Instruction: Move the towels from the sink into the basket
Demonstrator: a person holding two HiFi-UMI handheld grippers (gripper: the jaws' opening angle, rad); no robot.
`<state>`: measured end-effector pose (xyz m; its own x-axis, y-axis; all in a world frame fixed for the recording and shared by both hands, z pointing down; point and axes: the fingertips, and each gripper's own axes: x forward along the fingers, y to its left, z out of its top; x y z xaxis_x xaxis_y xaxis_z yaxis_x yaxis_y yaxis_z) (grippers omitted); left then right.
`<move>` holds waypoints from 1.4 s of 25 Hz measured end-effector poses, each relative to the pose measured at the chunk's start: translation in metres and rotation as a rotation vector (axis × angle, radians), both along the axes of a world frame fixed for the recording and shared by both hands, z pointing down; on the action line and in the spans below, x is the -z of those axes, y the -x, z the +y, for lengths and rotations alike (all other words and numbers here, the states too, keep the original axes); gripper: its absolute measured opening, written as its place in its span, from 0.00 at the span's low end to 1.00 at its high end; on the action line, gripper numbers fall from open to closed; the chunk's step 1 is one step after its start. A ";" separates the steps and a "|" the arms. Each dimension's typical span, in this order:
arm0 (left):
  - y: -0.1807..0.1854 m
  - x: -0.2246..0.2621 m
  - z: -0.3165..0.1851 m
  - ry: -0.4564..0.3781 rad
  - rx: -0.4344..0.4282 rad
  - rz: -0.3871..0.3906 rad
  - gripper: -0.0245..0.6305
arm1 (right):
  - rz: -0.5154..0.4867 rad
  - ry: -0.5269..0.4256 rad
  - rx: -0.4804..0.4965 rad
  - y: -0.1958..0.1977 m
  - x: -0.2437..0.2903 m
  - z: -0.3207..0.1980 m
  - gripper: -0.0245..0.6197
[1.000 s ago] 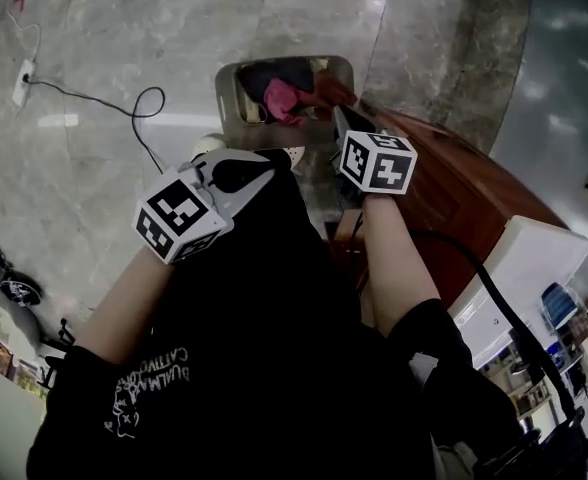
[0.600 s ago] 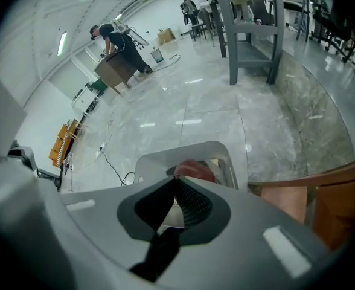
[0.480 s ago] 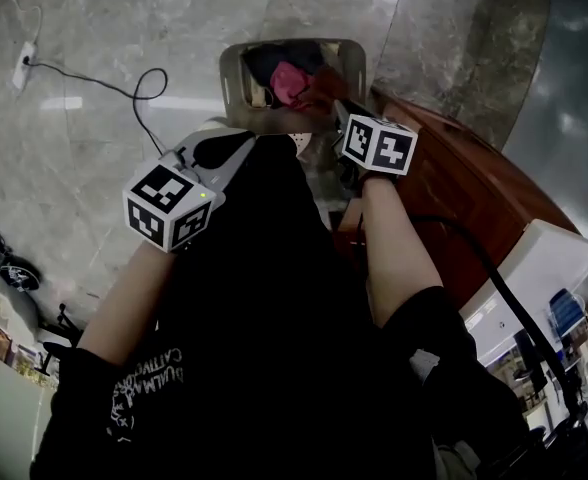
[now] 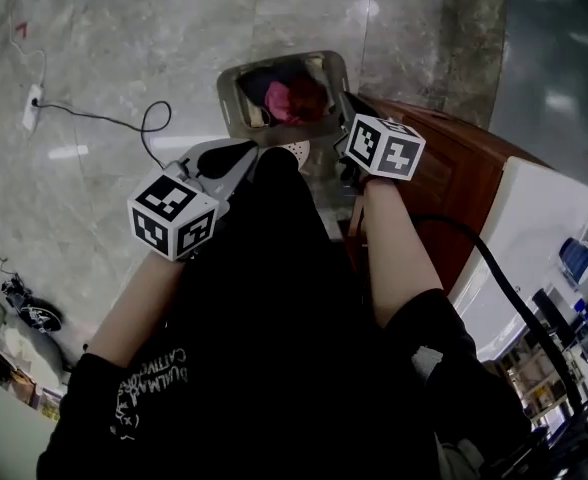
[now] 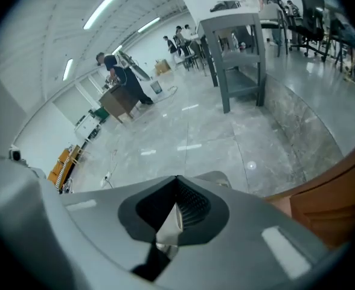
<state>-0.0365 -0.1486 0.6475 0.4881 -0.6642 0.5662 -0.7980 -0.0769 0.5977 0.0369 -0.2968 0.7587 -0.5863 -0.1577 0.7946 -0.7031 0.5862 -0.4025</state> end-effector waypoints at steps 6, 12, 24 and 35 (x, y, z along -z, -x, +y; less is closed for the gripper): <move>0.014 0.100 -0.022 -0.159 -0.074 -0.033 0.04 | -0.312 -0.156 -0.141 0.028 0.147 -0.020 0.05; 0.040 0.227 -0.057 -0.387 -0.136 -0.109 0.04 | -0.485 -0.371 -0.114 0.050 0.319 -0.018 0.05; 0.040 0.433 -0.034 -0.777 -0.276 -0.052 0.04 | -0.640 -0.838 -0.107 0.054 0.594 0.063 0.05; 0.016 0.469 0.008 -0.874 -0.409 -0.049 0.04 | -0.564 -0.955 -0.131 0.036 0.623 0.130 0.05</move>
<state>-0.0520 -0.1406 0.1783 0.7645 -0.6443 -0.0211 -0.6330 -0.7565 0.1646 0.0005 -0.1673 0.1361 -0.7590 -0.6483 -0.0603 -0.6408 0.7602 -0.1075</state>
